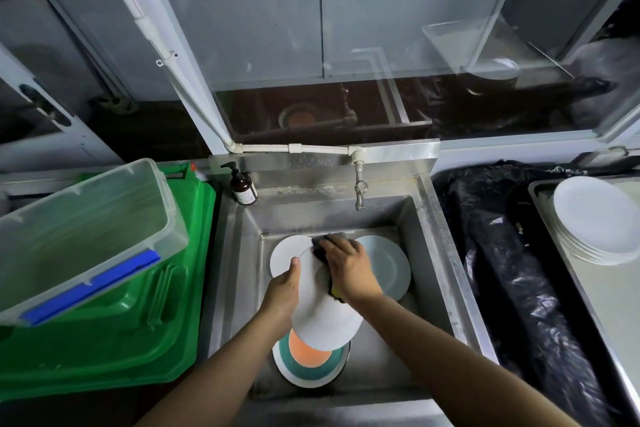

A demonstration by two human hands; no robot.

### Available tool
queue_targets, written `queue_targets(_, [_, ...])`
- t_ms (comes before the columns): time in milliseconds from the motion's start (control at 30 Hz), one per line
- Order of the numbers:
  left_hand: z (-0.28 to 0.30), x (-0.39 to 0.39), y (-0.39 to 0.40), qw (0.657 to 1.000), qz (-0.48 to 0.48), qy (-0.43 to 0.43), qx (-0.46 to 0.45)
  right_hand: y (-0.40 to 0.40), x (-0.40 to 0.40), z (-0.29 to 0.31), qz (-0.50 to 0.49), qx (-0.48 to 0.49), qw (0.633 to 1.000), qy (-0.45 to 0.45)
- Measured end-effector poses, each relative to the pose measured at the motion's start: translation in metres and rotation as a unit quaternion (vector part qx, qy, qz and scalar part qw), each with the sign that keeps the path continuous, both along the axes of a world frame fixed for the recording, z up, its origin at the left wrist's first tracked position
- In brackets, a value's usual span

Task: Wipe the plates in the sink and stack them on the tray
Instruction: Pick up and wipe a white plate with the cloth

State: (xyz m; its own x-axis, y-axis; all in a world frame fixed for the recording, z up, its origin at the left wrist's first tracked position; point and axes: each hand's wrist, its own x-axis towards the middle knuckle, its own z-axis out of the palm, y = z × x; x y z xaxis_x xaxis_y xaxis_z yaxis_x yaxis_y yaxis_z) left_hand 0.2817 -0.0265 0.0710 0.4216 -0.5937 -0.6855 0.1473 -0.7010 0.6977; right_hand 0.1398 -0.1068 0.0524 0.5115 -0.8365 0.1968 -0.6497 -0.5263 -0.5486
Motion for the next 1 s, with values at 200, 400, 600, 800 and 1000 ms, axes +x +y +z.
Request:
queue_targets(200, [0.0,-0.004,0.0,1.0,0.001,-0.01,0.01,0.017,0.012,0.017,0.027,-0.038,0.998,-0.037])
queue_targets(400, [-0.005,0.0,0.006,0.998,0.038,0.049,0.03,0.002,-0.005,-0.005,0.053,-0.048,0.997,-0.035])
queue_targets(600, [0.004,0.004,0.007,0.996,0.062,0.056,0.03,-0.005,-0.012,-0.005,-0.067,0.055,0.996,-0.012])
queue_targets(800, [0.0,0.005,-0.005,0.988,0.106,0.113,-0.001,0.033,0.0,0.009,0.12,-0.141,0.981,-0.057])
queue_targets(1000, [0.013,0.008,0.001,0.991,0.094,0.089,0.023,0.001,-0.024,-0.007,-0.09,0.054,0.994,-0.038])
